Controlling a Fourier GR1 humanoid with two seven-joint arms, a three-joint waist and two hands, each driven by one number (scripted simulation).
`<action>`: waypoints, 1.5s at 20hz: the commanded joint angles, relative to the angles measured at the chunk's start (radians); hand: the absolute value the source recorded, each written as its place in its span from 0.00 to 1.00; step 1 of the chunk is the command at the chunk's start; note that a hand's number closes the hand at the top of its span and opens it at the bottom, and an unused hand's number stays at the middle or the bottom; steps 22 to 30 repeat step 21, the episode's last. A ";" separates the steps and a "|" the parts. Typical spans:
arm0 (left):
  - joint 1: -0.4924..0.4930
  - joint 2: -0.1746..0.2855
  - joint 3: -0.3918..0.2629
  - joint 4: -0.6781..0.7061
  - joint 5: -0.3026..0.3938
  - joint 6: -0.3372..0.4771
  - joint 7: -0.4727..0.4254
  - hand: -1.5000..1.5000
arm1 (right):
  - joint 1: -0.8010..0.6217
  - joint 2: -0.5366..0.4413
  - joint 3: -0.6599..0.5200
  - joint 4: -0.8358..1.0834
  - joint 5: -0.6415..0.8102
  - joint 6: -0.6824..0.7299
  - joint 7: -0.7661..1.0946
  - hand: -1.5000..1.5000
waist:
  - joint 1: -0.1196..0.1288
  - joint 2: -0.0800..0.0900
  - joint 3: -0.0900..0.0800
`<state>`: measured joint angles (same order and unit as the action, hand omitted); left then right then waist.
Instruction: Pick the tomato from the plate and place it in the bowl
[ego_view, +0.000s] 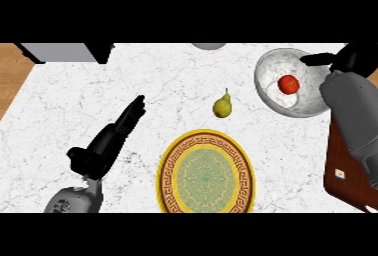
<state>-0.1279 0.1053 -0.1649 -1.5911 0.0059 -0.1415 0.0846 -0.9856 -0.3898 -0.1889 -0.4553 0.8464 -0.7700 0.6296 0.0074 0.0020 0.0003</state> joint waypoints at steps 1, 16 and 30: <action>-0.005 0.012 0.024 0.019 0.011 -0.012 -0.005 0.50 | 0.046 -0.062 -0.080 -0.095 -0.086 -0.062 -0.044 0.00 | -0.017 -0.004 0.000; 0.036 -0.003 0.026 -0.011 -0.021 0.022 -0.003 0.50 | 0.800 -0.005 -0.140 -0.948 -0.307 -0.041 -0.067 0.00 | -0.059 -0.014 -0.001; 0.042 -0.001 0.023 0.000 -0.018 -0.005 -0.033 0.50 | 1.065 -0.004 -0.195 -1.196 -0.483 0.065 -0.154 0.00 | -0.034 -0.007 -0.001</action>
